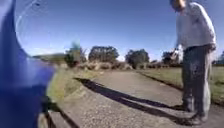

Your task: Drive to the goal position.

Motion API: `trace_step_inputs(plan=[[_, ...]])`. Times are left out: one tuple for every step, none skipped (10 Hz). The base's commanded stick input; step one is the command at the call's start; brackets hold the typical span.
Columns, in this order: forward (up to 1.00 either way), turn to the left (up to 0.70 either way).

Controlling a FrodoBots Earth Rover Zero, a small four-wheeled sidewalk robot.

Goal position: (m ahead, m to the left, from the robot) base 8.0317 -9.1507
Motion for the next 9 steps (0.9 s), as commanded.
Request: trace_step_inputs(plan=[[0.7, 0.0], [0.7, 0.0], [0.7, 0.0], [0.7, 0.0], [0.7, 0.0], [0.7, 0.0], [0.7, 0.0], [0.7, 0.0], [0.7, 0.0]])
